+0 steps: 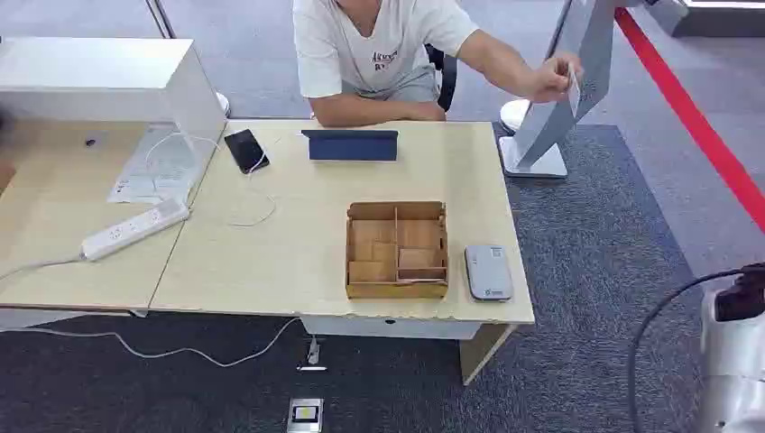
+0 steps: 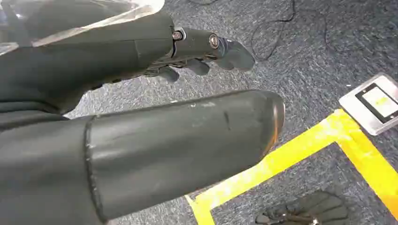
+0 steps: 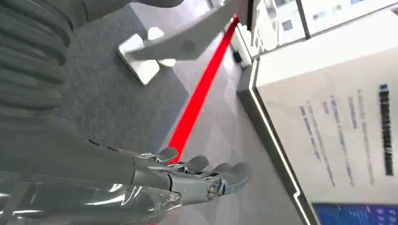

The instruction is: Pass the card to the sensor for recognition and then transmit it.

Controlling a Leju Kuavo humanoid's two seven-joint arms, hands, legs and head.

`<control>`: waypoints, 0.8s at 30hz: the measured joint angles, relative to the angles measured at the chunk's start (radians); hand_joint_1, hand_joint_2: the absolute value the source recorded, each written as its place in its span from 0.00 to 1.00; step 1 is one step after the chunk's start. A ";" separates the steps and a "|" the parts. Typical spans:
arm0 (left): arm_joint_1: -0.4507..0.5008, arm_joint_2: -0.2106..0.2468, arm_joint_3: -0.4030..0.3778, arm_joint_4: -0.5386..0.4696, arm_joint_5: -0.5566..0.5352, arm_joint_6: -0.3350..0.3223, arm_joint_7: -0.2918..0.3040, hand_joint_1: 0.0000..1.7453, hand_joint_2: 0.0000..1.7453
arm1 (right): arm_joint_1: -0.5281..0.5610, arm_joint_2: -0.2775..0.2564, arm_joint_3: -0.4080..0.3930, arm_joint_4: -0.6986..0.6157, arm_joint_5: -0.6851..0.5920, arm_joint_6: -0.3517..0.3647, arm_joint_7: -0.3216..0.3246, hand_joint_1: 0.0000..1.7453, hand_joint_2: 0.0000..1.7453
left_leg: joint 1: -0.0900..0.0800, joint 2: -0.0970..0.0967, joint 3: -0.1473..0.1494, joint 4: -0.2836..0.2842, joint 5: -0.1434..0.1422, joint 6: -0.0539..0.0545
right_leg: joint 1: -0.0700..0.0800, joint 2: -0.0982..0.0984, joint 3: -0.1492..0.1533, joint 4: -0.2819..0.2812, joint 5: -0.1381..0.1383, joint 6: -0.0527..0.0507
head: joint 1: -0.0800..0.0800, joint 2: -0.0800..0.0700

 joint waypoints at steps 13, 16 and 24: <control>0.004 -0.003 0.001 0.000 0.000 0.000 0.002 0.00 0.00 | 0.004 -0.018 0.180 -0.040 -0.024 0.002 -0.013 0.00 1.00 | 0.000 -0.001 -0.002 0.000 0.000 0.001 | -0.002 -0.001 -0.001 0.000 -0.001 0.001 | -0.001 0.000; 0.005 -0.003 0.001 0.000 0.000 0.000 0.002 0.00 0.00 | 0.005 -0.020 0.195 -0.042 -0.024 0.002 -0.013 0.00 1.00 | 0.000 -0.001 -0.001 0.000 0.000 0.001 | -0.002 -0.001 -0.001 0.000 -0.001 0.001 | -0.001 0.000; 0.005 -0.003 0.001 0.000 0.000 0.000 0.002 0.00 0.00 | 0.005 -0.028 0.221 -0.046 -0.025 0.001 -0.013 0.00 1.00 | 0.000 -0.001 -0.001 0.000 0.000 0.001 | -0.002 -0.001 -0.001 0.000 -0.001 0.001 | -0.001 0.000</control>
